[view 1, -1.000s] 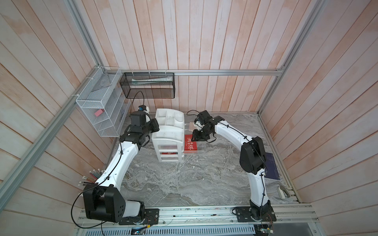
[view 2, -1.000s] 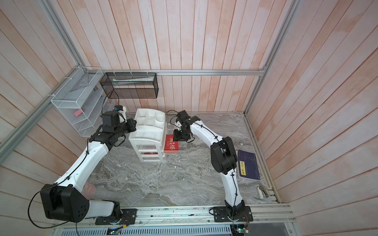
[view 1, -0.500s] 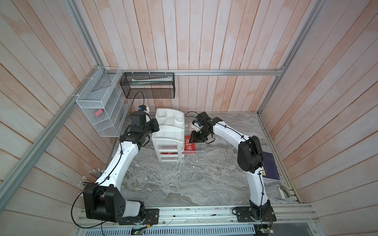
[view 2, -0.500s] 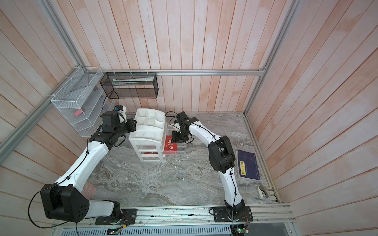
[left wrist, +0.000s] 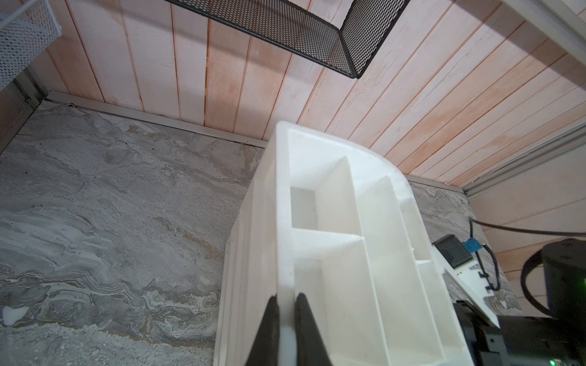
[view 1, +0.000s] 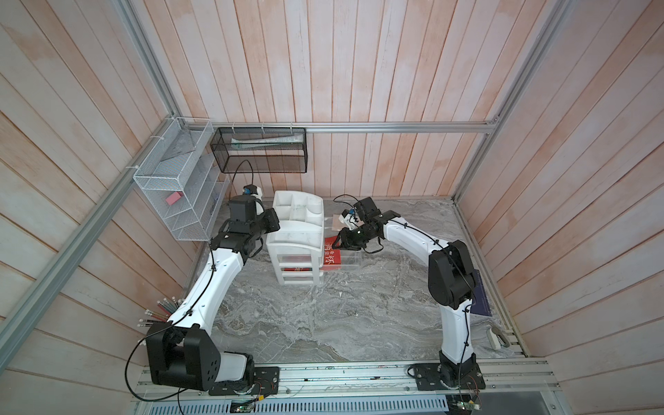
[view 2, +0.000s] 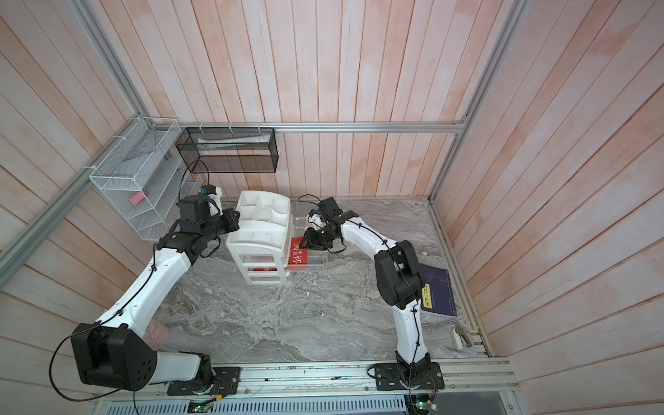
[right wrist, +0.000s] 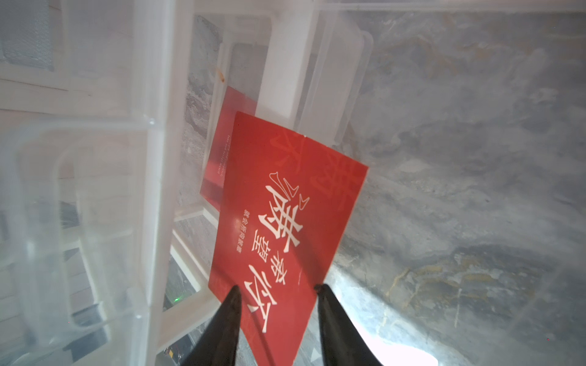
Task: Take the postcards out of the drawer
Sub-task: Pick up the postcard from the center of the board.
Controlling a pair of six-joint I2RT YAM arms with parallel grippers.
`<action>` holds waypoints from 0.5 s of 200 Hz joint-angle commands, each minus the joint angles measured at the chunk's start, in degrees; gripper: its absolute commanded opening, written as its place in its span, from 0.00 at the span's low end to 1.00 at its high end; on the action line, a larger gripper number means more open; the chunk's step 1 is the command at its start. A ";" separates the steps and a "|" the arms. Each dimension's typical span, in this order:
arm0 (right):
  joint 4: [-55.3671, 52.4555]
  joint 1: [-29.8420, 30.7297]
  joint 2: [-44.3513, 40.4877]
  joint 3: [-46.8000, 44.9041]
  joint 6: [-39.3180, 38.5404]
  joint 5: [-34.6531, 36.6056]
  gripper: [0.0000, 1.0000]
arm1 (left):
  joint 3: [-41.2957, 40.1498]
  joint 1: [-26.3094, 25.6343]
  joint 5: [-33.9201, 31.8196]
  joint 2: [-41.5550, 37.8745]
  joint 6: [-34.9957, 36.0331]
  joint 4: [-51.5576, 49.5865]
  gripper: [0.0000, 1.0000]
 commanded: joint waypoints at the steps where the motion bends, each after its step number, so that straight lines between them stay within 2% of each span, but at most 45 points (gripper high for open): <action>1: 3.65 0.05 -2.53 -1.34 1.36 -3.29 0.40 | -1.84 -0.53 1.61 2.25 3.68 -5.48 0.00; 100: 10.46 0.01 -4.18 -5.43 4.79 -7.06 0.38 | -1.99 -0.55 1.75 2.22 3.73 -5.33 0.00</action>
